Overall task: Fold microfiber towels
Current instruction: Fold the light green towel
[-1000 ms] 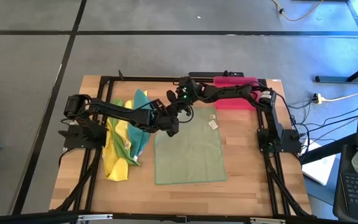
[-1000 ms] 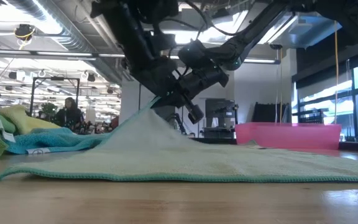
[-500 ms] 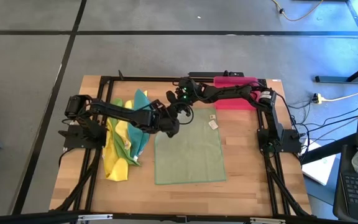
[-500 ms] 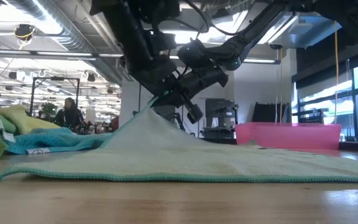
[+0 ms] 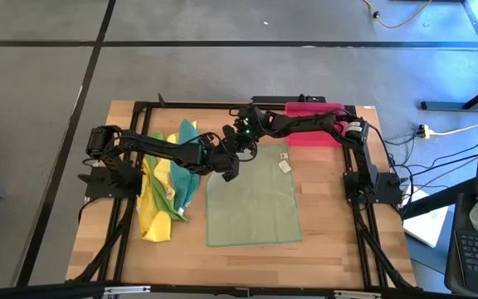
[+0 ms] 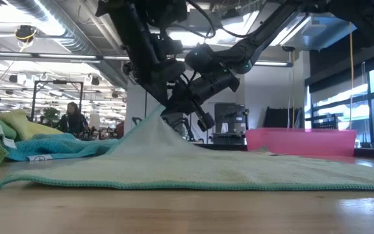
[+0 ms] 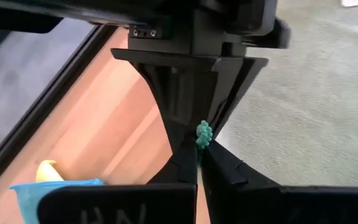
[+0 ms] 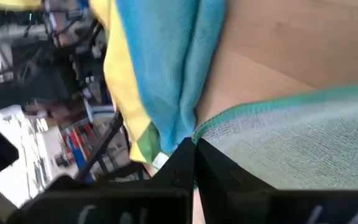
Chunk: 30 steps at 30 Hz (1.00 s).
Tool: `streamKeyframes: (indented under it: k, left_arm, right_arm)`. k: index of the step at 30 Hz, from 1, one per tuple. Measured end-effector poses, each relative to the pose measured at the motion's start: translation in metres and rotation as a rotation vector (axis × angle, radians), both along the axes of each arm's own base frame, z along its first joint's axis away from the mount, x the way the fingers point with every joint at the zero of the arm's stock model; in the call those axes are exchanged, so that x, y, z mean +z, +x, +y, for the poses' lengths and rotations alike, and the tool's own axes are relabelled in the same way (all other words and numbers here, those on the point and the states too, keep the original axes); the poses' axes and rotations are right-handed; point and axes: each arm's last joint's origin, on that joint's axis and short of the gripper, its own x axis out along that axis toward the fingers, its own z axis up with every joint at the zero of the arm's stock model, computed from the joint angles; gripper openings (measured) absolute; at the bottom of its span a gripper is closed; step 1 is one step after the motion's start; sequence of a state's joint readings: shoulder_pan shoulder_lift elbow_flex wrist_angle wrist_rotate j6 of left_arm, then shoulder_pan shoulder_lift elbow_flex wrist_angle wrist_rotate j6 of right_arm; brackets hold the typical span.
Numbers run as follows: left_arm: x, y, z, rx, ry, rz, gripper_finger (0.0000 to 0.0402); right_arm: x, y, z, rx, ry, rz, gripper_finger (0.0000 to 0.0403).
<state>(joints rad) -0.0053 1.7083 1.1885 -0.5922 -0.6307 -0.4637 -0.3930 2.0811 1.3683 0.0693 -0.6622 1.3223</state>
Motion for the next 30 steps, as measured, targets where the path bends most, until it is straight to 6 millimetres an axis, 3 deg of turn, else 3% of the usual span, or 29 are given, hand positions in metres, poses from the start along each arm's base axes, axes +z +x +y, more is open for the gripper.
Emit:
streamKeyframes:
  k: [13,30]
  left_arm:
    - [-0.004,-0.009,-0.012,-0.027,-0.048,0.09,0.0001]
    - [-0.006,-0.015,-0.021,-0.01,-0.049,0.125,0.0]
  right_arm:
    - [0.013,-0.011,-0.027,0.244,-0.166,-0.249,0.0014]
    - [0.009,-0.014,-0.027,0.286,-0.127,-0.244,0.0014]
